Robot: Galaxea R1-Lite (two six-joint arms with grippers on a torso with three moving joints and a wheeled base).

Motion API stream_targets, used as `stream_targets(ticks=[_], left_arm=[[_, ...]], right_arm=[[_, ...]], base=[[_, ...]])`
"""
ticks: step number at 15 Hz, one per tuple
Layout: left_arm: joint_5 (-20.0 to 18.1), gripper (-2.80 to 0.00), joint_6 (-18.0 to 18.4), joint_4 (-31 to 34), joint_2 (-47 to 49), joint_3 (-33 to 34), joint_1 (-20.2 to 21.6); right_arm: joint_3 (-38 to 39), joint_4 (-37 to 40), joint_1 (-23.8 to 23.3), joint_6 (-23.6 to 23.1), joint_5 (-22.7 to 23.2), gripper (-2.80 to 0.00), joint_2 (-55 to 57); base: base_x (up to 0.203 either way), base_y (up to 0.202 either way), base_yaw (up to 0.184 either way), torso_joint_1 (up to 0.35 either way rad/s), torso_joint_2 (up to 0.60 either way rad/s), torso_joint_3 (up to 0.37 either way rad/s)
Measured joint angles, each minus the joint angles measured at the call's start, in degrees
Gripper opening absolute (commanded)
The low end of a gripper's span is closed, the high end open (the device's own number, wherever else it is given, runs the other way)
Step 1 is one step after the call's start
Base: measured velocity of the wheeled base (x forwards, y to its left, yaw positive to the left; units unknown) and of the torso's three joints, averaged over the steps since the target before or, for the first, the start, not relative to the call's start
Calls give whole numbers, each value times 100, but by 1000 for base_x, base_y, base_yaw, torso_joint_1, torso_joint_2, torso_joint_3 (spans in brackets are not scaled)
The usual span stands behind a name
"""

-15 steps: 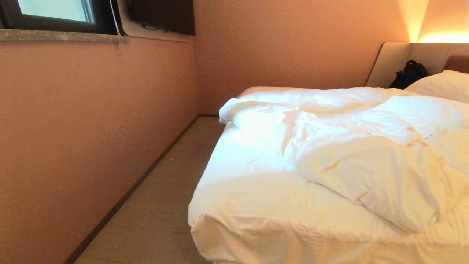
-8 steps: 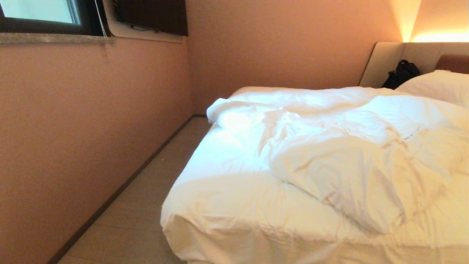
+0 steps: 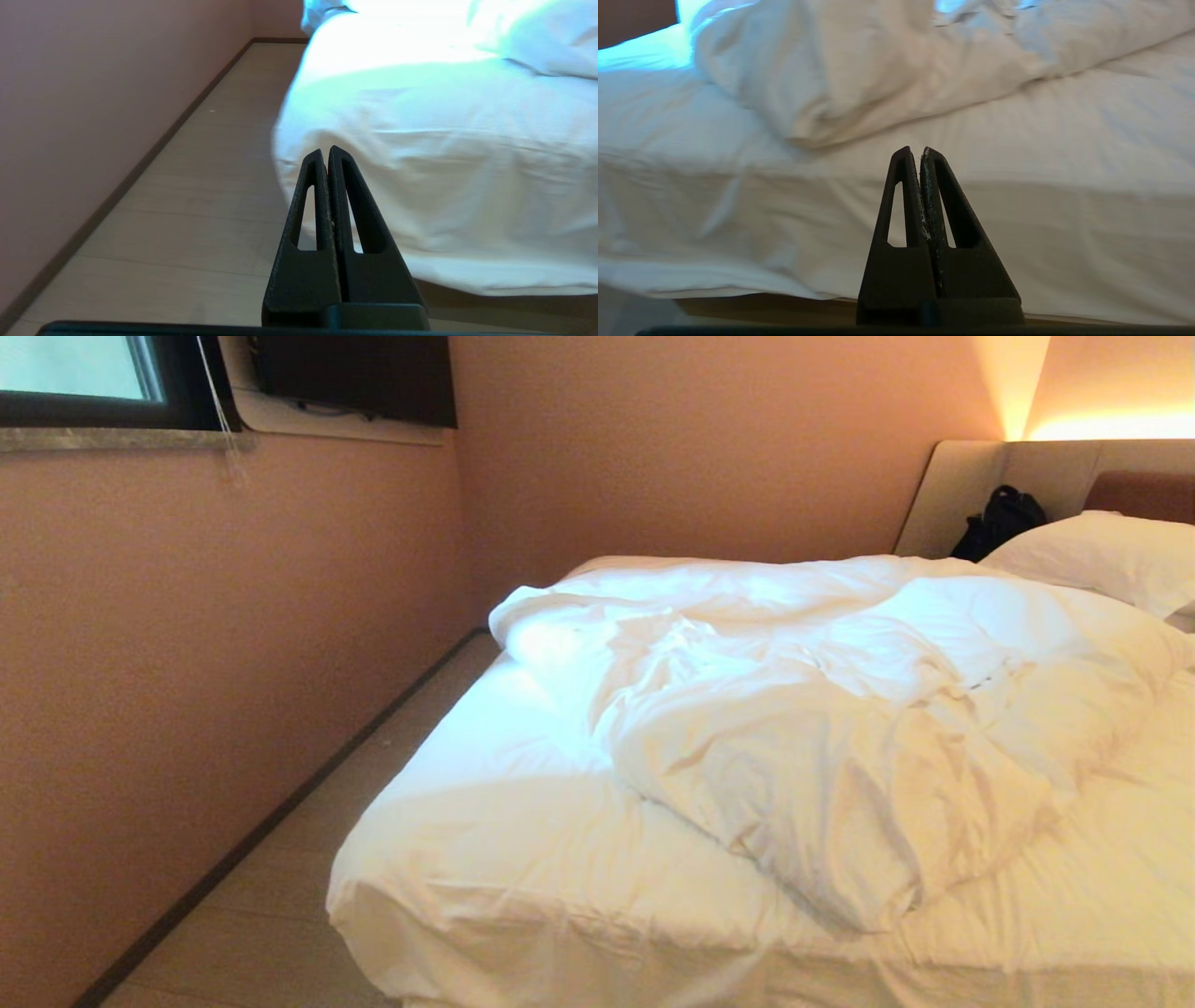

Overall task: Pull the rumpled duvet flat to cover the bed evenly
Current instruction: Hold the folded corner of the quilt

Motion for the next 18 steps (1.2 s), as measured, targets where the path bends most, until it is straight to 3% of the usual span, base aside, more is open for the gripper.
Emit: stream_targets(ticks=[18], left_arm=[[0,-280,9,4,0,0,0]], right_arm=[[0,0,0,-1,0,-280,0]], base=[[0,-195,-1,3,2,2]])
